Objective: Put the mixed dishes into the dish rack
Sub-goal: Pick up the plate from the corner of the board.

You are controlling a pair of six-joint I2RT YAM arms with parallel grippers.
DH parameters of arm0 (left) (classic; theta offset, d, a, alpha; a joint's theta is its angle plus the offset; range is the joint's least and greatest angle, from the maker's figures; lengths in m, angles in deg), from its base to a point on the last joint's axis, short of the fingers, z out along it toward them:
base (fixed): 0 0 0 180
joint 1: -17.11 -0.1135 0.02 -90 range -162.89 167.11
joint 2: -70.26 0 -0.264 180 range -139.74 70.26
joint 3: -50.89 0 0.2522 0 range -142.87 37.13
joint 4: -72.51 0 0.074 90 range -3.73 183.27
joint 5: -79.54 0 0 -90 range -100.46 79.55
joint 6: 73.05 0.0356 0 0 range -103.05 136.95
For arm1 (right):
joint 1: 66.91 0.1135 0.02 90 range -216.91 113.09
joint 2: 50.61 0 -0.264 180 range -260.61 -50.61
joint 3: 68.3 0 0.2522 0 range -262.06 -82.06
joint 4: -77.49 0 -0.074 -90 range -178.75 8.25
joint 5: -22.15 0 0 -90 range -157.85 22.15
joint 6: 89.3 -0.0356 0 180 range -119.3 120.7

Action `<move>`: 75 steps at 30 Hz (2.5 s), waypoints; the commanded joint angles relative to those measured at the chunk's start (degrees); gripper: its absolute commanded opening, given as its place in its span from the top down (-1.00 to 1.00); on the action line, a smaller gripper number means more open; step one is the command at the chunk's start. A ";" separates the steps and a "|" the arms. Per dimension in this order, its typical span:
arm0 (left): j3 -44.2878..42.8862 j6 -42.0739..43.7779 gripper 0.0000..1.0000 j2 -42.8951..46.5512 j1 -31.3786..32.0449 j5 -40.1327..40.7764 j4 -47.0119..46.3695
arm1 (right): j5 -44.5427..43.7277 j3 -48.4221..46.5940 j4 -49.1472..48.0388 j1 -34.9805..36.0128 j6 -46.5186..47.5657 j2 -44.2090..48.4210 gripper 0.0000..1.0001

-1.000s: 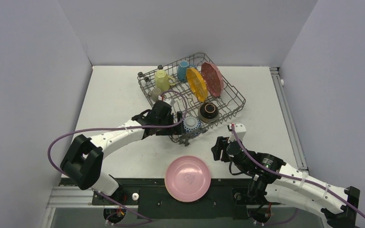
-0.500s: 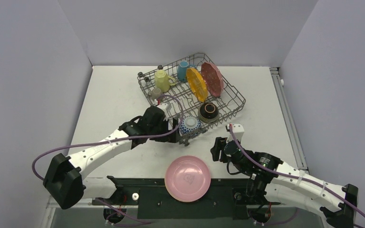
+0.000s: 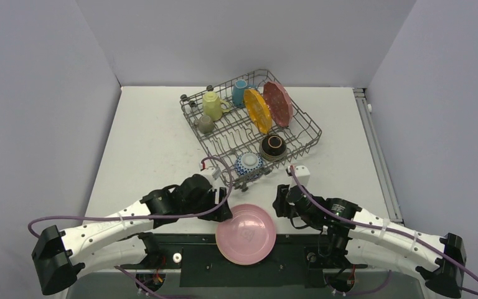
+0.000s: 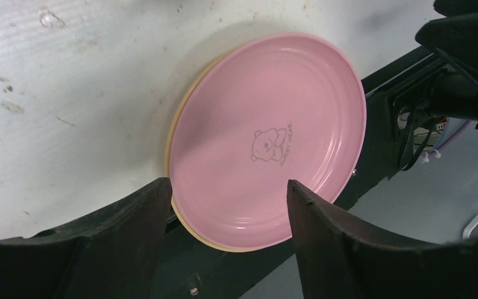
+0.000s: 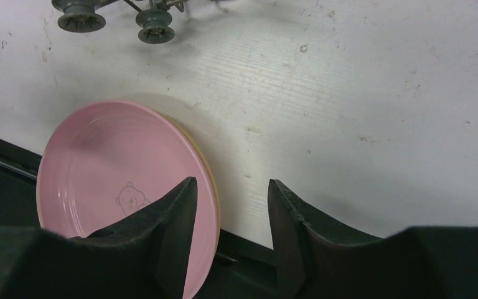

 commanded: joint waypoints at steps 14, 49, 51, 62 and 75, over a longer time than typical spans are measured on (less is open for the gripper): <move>8.79 -9.49 0.06 3.74 6.86 0.98 -6.42 | 5.35 1.87 -4.35 4.98 -0.92 -10.57 0.28; 12.26 -10.20 0.10 1.93 7.42 1.27 -10.33 | -6.67 -5.95 2.73 14.28 -3.10 -16.92 1.00; 12.14 -10.24 0.01 2.22 7.42 1.30 -9.91 | -7.60 -6.96 3.44 15.11 -3.20 -17.08 1.00; 10.74 -9.52 -0.40 7.03 7.42 2.57 -7.57 | -10.86 -7.79 5.22 15.60 -4.54 -10.14 1.00; 7.71 -8.58 -0.56 10.05 7.34 1.86 -6.07 | -11.68 -8.20 7.60 14.79 -5.56 -2.03 1.00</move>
